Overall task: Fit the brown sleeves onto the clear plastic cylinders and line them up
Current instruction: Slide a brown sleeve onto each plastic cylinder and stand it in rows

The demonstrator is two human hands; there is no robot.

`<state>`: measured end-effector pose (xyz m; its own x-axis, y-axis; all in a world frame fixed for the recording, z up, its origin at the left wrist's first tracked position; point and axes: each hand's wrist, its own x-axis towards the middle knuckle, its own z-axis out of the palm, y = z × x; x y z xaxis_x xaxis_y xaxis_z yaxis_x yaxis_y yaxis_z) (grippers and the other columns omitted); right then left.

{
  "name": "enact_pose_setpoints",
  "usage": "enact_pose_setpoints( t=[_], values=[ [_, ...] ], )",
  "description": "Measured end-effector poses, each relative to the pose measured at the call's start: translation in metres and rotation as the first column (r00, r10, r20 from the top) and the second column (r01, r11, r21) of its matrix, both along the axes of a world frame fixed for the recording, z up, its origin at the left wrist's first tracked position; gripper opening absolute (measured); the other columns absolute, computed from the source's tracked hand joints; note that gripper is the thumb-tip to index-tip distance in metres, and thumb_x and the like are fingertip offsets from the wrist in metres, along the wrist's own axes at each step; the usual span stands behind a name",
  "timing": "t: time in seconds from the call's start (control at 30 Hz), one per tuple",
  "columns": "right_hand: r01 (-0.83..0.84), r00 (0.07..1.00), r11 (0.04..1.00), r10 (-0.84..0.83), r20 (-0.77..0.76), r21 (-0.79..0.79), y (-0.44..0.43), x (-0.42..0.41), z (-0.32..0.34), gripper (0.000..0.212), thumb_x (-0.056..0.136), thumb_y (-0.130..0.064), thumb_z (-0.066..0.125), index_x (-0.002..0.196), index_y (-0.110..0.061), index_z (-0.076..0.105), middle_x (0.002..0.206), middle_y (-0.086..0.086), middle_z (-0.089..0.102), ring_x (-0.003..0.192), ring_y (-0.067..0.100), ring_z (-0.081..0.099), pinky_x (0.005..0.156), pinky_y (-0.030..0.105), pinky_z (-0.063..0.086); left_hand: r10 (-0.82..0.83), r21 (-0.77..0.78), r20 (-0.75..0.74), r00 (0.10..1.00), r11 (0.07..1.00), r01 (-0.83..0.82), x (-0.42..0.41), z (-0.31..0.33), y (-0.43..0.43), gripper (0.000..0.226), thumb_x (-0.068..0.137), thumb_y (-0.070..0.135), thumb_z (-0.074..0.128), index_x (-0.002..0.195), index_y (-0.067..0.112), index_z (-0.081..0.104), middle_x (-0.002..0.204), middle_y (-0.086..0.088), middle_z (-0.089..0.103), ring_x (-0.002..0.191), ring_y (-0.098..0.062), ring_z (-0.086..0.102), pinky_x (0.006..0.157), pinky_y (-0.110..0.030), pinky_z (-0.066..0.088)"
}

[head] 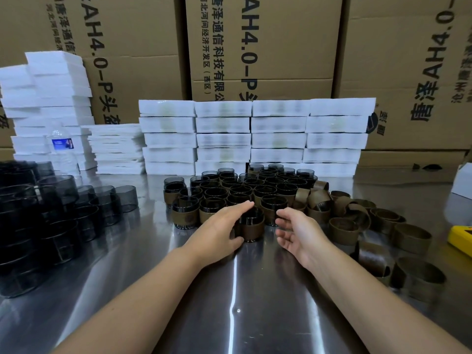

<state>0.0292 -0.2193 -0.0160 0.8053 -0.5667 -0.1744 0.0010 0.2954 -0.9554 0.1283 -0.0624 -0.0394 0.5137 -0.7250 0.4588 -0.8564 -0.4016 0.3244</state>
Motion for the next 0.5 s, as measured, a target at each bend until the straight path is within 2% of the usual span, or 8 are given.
enact_pose_setpoints(
  t=[0.07,0.13,0.2,0.27,0.3,0.4,0.47,0.5],
  values=[
    [-0.028,1.0,0.994,0.027,-0.009,-0.101,0.001,0.0,-0.001,0.007,0.09,-0.017,0.059,0.085,-0.012,0.06,0.077,0.002,0.058,0.057,0.012,0.049,0.048,0.023,0.041,0.008,-0.035,0.022,1.0,0.999,-0.008,0.0,0.0,-0.001,0.078,0.084,0.014,0.071,0.149,0.031,0.03,0.152,0.016,0.029,0.139,0.0,0.023,0.105,0.0,0.012],
    [-0.085,0.996,0.963,0.082,-0.021,-0.255,0.004,0.0,-0.002,0.009,0.09,-0.019,0.06,0.082,-0.014,0.062,0.07,0.001,0.059,0.055,0.011,0.05,0.047,0.021,0.041,0.05,-0.077,0.043,0.998,0.996,-0.047,0.0,0.001,-0.001,0.07,0.081,0.017,0.074,0.141,0.028,0.041,0.143,0.014,0.039,0.132,-0.004,0.035,0.107,-0.016,0.03],
    [-0.177,0.984,0.891,0.168,-0.059,-0.418,0.009,0.0,-0.003,0.012,0.089,-0.023,0.06,0.079,-0.016,0.064,0.062,-0.005,0.063,0.053,0.008,0.053,0.047,0.018,0.042,0.116,-0.141,0.012,0.993,0.984,-0.113,-0.001,0.001,-0.001,0.051,0.077,0.018,0.077,0.117,0.033,0.049,0.117,0.014,0.05,0.105,-0.004,0.05,0.089,-0.023,0.043],
    [-0.271,0.962,0.792,0.249,-0.116,-0.547,0.015,0.0,-0.006,0.014,0.088,-0.026,0.06,0.078,-0.02,0.067,0.062,-0.008,0.067,0.055,0.004,0.056,0.05,0.014,0.043,0.179,-0.153,-0.052,0.983,0.971,-0.185,0.0,0.0,-0.001,0.04,0.076,0.022,0.078,0.088,0.038,0.043,0.09,0.015,0.053,0.078,0.001,0.051,0.07,-0.02,0.042],
    [-0.296,0.953,0.756,0.273,-0.13,-0.585,0.017,0.0,-0.008,0.013,0.087,-0.027,0.061,0.078,-0.022,0.069,0.065,-0.01,0.069,0.058,0.003,0.057,0.052,0.013,0.043,0.205,-0.13,-0.067,0.976,0.968,-0.212,0.001,-0.001,0.0,0.037,0.076,0.026,0.077,0.08,0.037,0.042,0.081,0.014,0.053,0.071,0.001,0.049,0.063,-0.019,0.038],
    [-0.264,0.962,0.721,0.249,-0.116,-0.641,0.017,0.001,-0.011,0.009,0.085,-0.029,0.063,0.081,-0.032,0.07,0.073,-0.014,0.068,0.066,0.001,0.059,0.057,0.012,0.043,0.286,-0.059,-0.074,0.955,0.955,-0.291,0.002,-0.002,0.001,0.031,0.078,0.04,0.073,0.072,0.034,0.044,0.076,0.013,0.052,0.067,0.002,0.047,0.057,-0.02,0.032],
    [-0.254,0.965,0.702,0.231,-0.124,-0.665,0.015,0.001,-0.013,0.01,0.085,-0.031,0.064,0.093,-0.034,0.07,0.081,-0.018,0.067,0.07,-0.002,0.059,0.057,0.007,0.043,0.337,-0.031,-0.098,0.936,0.939,-0.342,0.003,-0.001,0.001,0.026,0.079,0.043,0.07,0.074,0.033,0.048,0.078,0.012,0.052,0.07,-0.001,0.049,0.058,-0.022,0.035],
    [-0.261,0.963,0.685,0.231,-0.138,-0.68,0.014,0.001,-0.013,0.018,0.086,-0.031,0.064,0.103,-0.032,0.069,0.089,-0.019,0.067,0.076,-0.003,0.059,0.059,0.006,0.042,0.374,-0.02,-0.092,0.923,0.926,-0.377,0.003,0.0,0.001,0.023,0.08,0.043,0.069,0.075,0.031,0.05,0.077,0.012,0.052,0.072,-0.003,0.05,0.058,-0.023,0.034]
  ],
)
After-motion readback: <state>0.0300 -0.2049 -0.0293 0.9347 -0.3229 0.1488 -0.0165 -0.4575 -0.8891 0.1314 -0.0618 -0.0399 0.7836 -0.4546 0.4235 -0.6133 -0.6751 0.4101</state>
